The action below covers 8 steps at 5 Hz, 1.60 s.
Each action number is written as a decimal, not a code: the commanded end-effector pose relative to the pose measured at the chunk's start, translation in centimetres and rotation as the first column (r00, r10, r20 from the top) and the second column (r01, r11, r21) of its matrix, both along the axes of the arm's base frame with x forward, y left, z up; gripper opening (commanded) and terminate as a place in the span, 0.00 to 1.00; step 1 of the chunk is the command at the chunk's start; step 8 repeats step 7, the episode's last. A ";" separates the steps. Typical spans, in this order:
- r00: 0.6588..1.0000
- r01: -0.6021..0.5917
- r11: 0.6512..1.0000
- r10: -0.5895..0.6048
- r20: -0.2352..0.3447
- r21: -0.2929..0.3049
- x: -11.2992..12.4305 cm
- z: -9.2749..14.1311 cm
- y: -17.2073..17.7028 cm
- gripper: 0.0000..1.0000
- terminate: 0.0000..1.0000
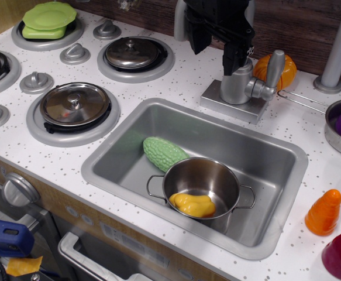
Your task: Turn faucet front to left
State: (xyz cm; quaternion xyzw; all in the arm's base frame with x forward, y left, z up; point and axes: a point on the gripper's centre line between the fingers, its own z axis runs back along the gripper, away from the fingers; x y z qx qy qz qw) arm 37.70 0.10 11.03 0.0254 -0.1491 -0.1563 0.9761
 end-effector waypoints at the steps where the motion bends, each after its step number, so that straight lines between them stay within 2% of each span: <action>1: 0.998 0.022 1.000 -0.023 0.060 0.020 1.2 1.6 1.2 1.00 0.00; 3: 0.996 0.041 0.998 -0.044 0.082 0.047 2.0 0.9 2.9 1.00 0.00; 5: 0.992 0.051 0.993 -0.062 0.107 0.103 2.3 1.0 3.8 1.00 0.00; 6: 0.993 0.044 0.993 -0.055 0.105 0.108 2.2 1.0 3.9 1.00 0.00; 7: 0.991 0.043 0.990 -0.059 0.120 0.131 2.5 1.0 4.1 1.00 1.00; 8: 0.991 0.043 0.990 -0.059 0.120 0.131 2.5 1.0 4.1 1.00 1.00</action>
